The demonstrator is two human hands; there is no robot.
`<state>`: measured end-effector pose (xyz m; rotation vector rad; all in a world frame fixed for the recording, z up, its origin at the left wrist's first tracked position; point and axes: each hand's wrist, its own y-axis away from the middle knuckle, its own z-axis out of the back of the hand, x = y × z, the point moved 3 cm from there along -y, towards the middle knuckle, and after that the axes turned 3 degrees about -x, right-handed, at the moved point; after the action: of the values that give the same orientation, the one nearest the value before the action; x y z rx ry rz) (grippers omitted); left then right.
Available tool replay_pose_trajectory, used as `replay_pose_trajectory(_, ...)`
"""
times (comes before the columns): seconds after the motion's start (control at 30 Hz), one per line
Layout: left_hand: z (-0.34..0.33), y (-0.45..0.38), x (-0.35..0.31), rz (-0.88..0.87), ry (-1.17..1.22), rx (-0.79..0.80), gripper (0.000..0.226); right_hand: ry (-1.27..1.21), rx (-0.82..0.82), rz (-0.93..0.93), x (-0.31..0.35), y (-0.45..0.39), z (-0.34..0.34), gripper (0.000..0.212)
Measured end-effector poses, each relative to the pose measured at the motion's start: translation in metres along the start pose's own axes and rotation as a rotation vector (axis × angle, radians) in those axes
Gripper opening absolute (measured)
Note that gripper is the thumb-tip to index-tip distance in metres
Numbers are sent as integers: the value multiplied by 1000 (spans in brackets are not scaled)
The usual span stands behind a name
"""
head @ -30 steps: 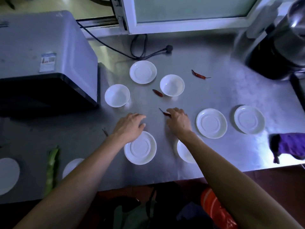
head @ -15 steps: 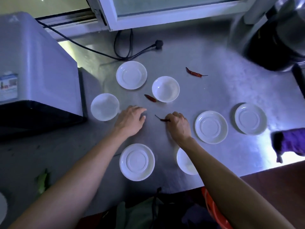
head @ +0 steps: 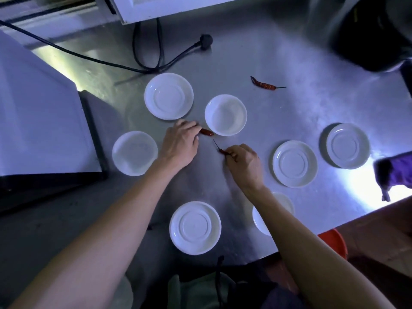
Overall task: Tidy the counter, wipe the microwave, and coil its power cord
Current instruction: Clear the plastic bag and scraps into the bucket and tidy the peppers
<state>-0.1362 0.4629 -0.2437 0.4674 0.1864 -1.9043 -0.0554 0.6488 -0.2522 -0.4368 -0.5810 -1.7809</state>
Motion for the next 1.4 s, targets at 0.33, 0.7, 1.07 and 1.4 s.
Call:
replay_pose_trajectory(0.33,-13,-2,-8,44,-25,-5,26,-33,-17,-8,-3,9,6,16)
replay_pose_trajectory(0.7,-23,31,-36,135,23,-17,10,-46,-15,-38,-25,24,22,15)
replay_pose_trajectory(1.07,10,114,-27,311,-107,-65,17,-147,96,102,-3,40,17,15)
replay_pose_trajectory(1.4,40,232,0,573,-60,-262,10,-144,291,402,69,82,-23,13)
